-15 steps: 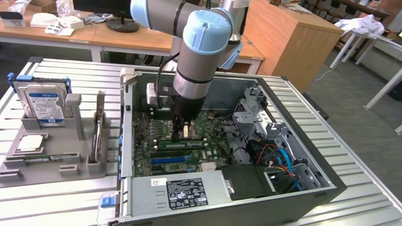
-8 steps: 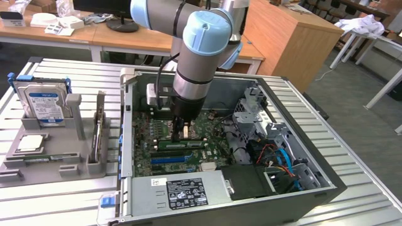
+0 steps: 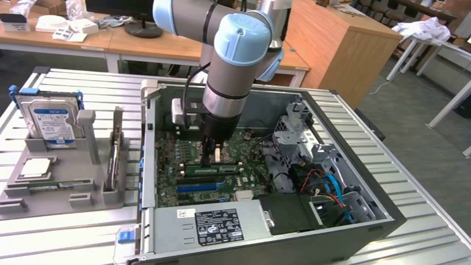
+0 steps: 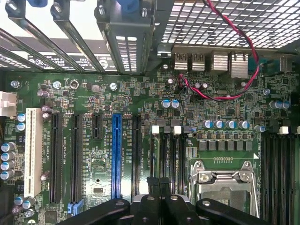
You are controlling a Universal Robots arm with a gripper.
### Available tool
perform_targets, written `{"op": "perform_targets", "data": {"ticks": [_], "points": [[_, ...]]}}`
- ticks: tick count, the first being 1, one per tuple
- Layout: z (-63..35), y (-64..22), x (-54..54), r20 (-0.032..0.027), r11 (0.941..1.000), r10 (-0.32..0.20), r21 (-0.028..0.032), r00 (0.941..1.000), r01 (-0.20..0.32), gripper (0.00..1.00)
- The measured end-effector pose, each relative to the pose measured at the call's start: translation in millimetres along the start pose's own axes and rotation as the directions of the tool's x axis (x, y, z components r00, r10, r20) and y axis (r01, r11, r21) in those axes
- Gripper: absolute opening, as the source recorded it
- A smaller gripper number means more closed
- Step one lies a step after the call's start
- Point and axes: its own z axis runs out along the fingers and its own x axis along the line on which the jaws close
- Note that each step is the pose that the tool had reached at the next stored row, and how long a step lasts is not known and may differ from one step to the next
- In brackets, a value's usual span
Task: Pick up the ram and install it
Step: 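Press down the ram until it locks into place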
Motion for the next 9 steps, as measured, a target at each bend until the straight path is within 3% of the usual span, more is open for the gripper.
{"op": "perform_targets", "data": {"ticks": [9], "points": [[1.6, -0.1, 0.1, 0.0006, 1.0, 0.0, 0.0002, 1.0, 0.0, 0.11]]}}
